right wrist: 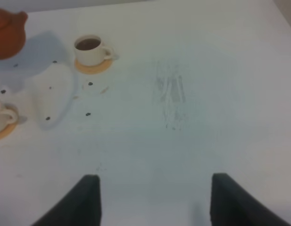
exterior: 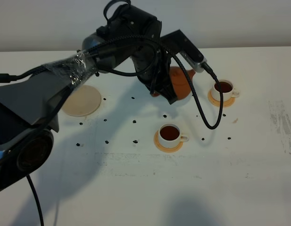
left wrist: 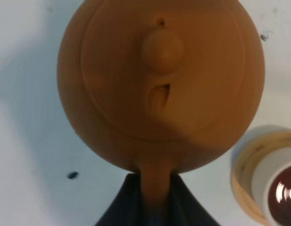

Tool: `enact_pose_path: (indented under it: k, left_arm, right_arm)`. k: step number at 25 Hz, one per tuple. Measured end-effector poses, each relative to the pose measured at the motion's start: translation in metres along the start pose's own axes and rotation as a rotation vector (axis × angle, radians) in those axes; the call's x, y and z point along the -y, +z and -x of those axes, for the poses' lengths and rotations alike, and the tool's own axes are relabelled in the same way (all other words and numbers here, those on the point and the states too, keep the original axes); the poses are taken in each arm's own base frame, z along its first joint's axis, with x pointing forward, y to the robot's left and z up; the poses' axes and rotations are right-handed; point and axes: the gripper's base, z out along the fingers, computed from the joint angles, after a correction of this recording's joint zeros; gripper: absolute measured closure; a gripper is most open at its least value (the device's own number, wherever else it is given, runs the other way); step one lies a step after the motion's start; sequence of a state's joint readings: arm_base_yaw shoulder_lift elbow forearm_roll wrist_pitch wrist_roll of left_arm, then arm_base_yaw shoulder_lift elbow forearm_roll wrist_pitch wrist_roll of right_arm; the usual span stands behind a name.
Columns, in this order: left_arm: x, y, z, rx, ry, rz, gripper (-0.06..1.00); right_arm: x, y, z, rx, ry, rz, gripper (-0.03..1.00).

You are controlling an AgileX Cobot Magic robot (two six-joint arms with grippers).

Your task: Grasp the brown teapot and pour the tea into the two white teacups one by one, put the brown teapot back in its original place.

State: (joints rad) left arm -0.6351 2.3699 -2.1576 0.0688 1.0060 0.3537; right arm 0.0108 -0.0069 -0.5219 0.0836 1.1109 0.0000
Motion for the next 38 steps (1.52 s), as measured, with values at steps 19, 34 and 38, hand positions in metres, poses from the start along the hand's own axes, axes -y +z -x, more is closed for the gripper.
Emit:
enact_pose_path:
  k: [19, 34, 38]
  left_arm:
    - [-0.010, 0.045, -0.016, -0.091, -0.061, -0.024, 0.87]
    - [-0.045, -0.027, -0.064, -0.005, -0.194, 0.045, 0.87]
    - [-0.062, -0.041, -0.104, -0.043, -0.309, 0.057, 0.87]
  right_arm:
    - [0.000, 0.000, 0.000, 0.000, 0.000, 0.000, 0.47]
    - [0.000, 0.000, 0.000, 0.000, 0.000, 0.000, 0.47]
    - [0.000, 0.000, 0.000, 0.000, 0.000, 0.000, 0.47]
